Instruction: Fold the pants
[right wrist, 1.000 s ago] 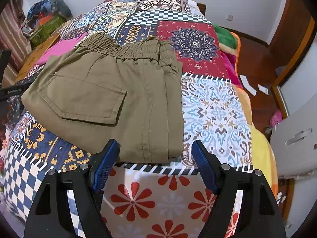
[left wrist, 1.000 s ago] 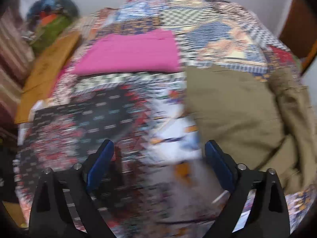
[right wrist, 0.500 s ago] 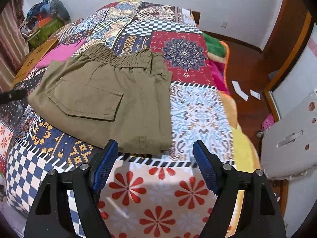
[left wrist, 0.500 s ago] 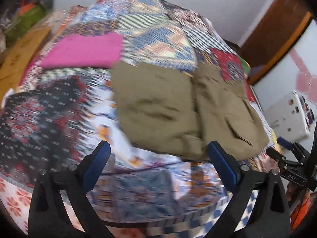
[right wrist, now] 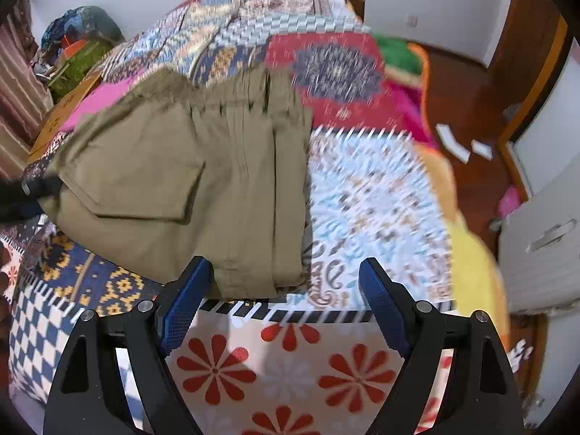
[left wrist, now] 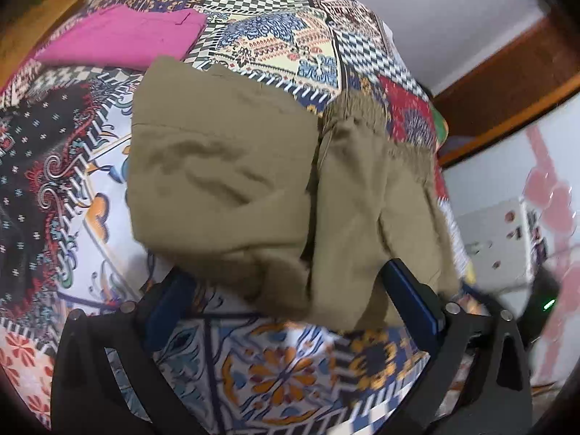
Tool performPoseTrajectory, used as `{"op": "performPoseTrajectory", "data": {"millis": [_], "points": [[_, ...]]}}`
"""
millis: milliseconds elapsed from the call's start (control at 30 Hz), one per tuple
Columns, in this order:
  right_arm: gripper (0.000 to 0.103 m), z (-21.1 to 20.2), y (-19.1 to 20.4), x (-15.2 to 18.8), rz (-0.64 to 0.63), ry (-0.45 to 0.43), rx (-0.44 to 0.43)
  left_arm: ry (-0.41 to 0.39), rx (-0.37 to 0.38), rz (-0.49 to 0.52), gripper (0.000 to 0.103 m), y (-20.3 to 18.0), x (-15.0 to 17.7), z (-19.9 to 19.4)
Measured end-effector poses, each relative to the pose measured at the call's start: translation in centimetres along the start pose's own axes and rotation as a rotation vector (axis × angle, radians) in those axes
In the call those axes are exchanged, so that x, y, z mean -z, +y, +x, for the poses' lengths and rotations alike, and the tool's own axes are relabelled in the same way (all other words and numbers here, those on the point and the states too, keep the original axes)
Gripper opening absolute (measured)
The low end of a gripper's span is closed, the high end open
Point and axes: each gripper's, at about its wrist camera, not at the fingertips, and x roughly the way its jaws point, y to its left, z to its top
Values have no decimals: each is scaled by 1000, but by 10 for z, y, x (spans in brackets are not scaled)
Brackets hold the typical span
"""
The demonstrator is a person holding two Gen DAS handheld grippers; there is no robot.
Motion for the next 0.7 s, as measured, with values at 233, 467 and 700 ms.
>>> {"op": "performPoseTrajectory", "data": {"millis": [233,467,700], "points": [[82,2,1,2,-7,-2,-18,-15,14,5,103,-11,-16,16],[82,4,-4,3,18,-1,-37,-45,-9,23,99,-17,-25,25],[83,-1,-8,2,50,-3,-54,-76,-4,43,65,-17,-22,21]]}}
